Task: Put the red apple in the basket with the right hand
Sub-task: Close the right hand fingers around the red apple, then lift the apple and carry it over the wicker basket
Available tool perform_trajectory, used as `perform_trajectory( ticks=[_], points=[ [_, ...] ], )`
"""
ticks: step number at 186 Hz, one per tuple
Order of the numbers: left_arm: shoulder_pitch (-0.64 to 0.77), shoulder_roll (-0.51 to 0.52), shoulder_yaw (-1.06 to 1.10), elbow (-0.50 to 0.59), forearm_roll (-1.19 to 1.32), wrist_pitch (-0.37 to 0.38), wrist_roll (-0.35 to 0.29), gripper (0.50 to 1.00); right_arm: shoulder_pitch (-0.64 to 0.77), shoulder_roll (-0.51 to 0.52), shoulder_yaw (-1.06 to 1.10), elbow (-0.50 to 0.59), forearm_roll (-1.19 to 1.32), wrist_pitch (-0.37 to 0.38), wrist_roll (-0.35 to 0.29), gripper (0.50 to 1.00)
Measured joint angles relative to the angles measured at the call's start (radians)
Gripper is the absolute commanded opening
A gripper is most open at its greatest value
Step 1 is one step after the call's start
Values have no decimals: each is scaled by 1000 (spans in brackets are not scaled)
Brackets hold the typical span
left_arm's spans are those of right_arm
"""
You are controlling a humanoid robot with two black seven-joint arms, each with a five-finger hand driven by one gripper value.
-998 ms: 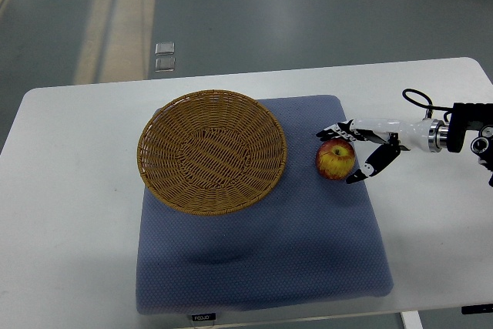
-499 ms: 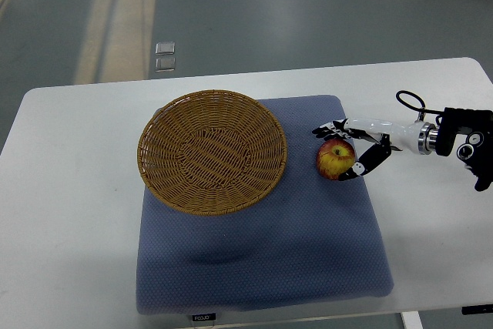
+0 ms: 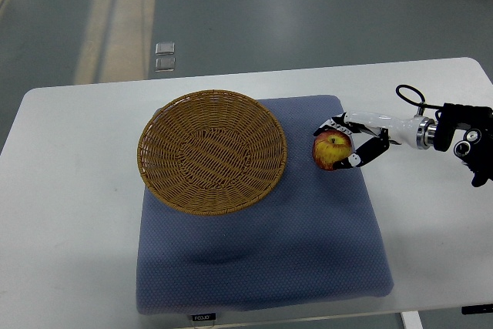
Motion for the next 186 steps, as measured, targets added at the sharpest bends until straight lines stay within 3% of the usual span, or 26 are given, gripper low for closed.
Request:
perform_trajectory(
  ticks=[83,186],
  points=[
    [-4,0,0,0,0,0,0,1000,155,82,10,1,17,-12,-3,623],
    [-5,0,-1,0,-1,0,0,1000,272,355,-107,-81,9,-15,-4,654]
  ],
)
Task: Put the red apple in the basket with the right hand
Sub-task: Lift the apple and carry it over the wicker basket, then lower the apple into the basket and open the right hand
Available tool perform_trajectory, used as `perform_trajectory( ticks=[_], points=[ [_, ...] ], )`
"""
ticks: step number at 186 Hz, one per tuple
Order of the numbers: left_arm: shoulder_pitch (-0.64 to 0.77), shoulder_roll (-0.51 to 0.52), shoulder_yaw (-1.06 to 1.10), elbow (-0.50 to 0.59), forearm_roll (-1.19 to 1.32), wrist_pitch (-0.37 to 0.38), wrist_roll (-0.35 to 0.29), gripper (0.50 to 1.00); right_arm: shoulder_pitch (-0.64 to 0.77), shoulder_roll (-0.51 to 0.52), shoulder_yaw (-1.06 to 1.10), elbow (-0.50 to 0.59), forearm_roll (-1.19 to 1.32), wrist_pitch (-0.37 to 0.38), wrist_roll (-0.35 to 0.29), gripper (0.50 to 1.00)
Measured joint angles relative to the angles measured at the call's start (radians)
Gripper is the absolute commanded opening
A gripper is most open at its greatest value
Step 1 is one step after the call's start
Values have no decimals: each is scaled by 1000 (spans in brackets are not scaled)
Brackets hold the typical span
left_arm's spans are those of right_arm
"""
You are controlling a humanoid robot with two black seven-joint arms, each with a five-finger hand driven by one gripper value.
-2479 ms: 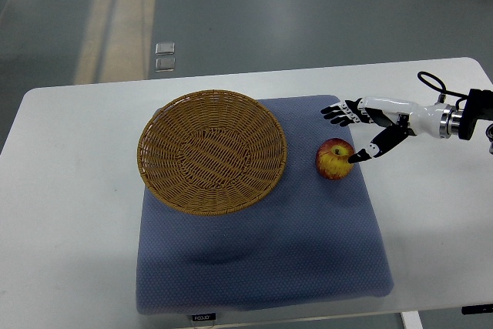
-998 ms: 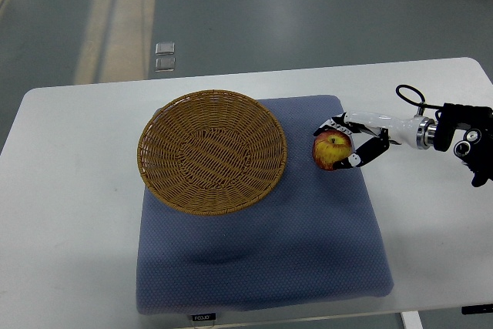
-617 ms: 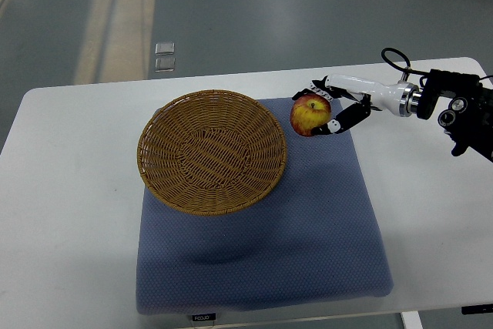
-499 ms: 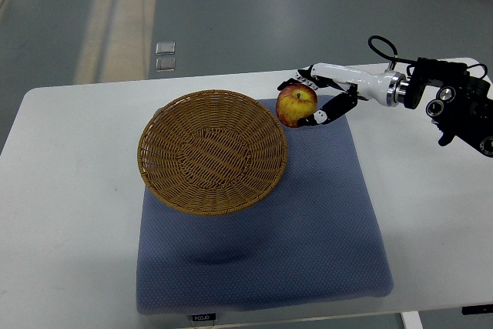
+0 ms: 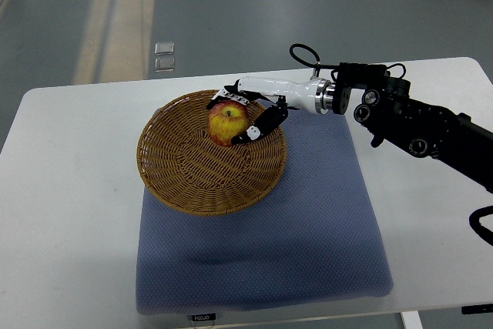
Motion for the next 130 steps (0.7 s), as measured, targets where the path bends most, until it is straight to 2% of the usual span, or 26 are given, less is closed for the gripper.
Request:
perform_trajectory(
  ticks=[6,7,15,30,43,53,54,71,72,101,130],
  points=[
    [0,0,0,0,0,0,0,1000,1,13,-7,-6,-1,-1,0,654],
    [0,0,0,0,0,0,0,1000,1,15,-8,-7,-1,-1,0,670],
    [-1,0,0,0,1,0,0,1000,2,30,-17,-14,-2,-1,0,680],
    [-2,0,1,0,1,0,0,1000,3,69,-36,-33,-8,-3,0,684],
    [-4,0,1,0,1,0,0,1000,3,92,-52,-47,-11,-8,-1,717],
    [-7,0,1,0,1,0,1,1000,3,111,-70,-57,-12,-20,-1,717],
    [-7,0,1,0,1,0,1,1000,3,113,-71,-58,-12,-21,-1,745],
    [-9,0,1,0,1,0,1,1000,1,129,-102,-77,-13,-49,-1,762],
    [-9,0,1,0,1,0,1,1000,1,130,-106,-79,-13,-53,-1,794],
    [-13,0,1,0,1,0,1,1000,-2,134,-144,-104,-13,-114,0,897],
    [-13,0,1,0,1,0,1,1000,-1,134,-148,-107,-1,-121,0,913]
  ],
)
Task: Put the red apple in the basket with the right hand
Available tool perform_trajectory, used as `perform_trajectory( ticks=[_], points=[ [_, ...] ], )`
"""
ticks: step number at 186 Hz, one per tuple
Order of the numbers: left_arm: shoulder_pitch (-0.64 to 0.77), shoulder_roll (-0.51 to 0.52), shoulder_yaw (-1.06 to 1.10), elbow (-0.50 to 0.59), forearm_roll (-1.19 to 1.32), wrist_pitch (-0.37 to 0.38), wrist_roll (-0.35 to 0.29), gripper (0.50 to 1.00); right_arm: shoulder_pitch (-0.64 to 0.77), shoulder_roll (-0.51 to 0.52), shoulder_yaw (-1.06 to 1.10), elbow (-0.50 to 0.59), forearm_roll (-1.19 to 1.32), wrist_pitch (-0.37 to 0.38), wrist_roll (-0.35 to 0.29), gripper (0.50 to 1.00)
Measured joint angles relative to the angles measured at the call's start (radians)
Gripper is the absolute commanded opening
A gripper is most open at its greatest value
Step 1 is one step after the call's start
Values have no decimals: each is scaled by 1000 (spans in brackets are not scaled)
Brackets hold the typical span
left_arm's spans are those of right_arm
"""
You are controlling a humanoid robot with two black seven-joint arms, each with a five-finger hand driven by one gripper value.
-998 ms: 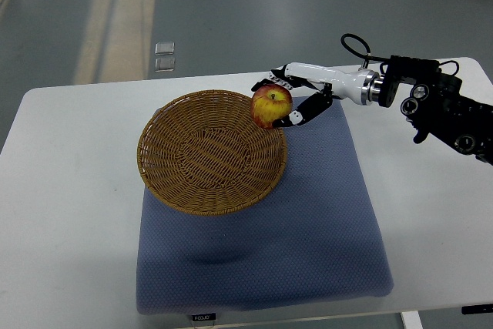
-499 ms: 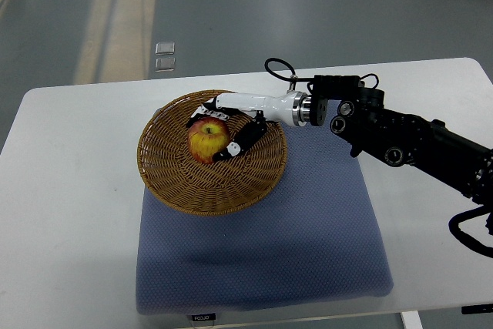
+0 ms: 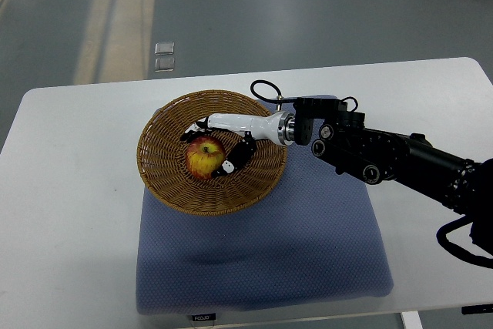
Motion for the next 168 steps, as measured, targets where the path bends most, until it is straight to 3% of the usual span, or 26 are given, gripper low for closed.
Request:
perform_trajectory(
  ticks=[43,109,126,168],
  points=[
    [-6,0,0,1,0,1,0,1000,22,-3,60,4,45,8,2,913],
    [-11,0,0,0,0,0,0,1000,18,-169,187,2,456,56,-30,913],
    [-11,0,0,-1,0,0,0,1000,-19,-207,205,-6,628,24,-54,913],
    [-12,0,0,-2,0,0,0,1000,-94,-247,216,-39,969,-143,-74,913]
  ],
)
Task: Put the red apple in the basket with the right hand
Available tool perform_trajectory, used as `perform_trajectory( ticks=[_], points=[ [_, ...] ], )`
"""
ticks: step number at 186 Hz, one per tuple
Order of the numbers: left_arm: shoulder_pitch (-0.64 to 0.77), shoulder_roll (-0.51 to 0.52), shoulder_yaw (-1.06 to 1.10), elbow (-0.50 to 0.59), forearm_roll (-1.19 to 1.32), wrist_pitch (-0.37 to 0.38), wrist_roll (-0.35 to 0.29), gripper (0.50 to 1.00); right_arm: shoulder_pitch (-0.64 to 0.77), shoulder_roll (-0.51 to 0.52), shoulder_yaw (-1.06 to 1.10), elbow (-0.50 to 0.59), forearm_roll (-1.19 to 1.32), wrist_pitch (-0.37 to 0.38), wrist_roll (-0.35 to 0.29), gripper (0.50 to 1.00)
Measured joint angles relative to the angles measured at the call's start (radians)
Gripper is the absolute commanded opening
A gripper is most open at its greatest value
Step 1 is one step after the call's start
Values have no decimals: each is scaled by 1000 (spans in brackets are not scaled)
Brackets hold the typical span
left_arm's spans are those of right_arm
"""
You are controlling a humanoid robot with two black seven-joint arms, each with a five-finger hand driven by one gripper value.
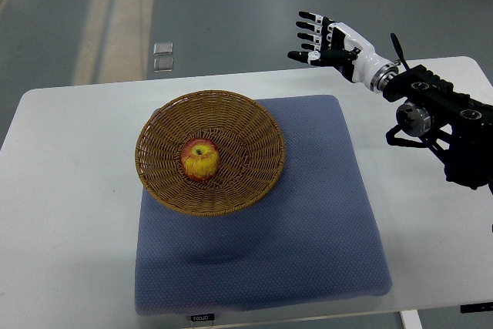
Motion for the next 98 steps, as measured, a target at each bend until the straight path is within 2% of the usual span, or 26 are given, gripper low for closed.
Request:
perform_trajectory(
  ticks=[29,60,98],
  points=[
    [0,0,0,-1,0,0,0,1000,-45,-16,0,-11,169,-57,-1,915],
    [0,0,-1,-1,0,0,0,1000,-86,-33,0,-12,279,-57,0,917],
    [0,0,-3,1,0,0,0,1000,-131,-47,1,-11,300,-57,4,926]
  ],
)
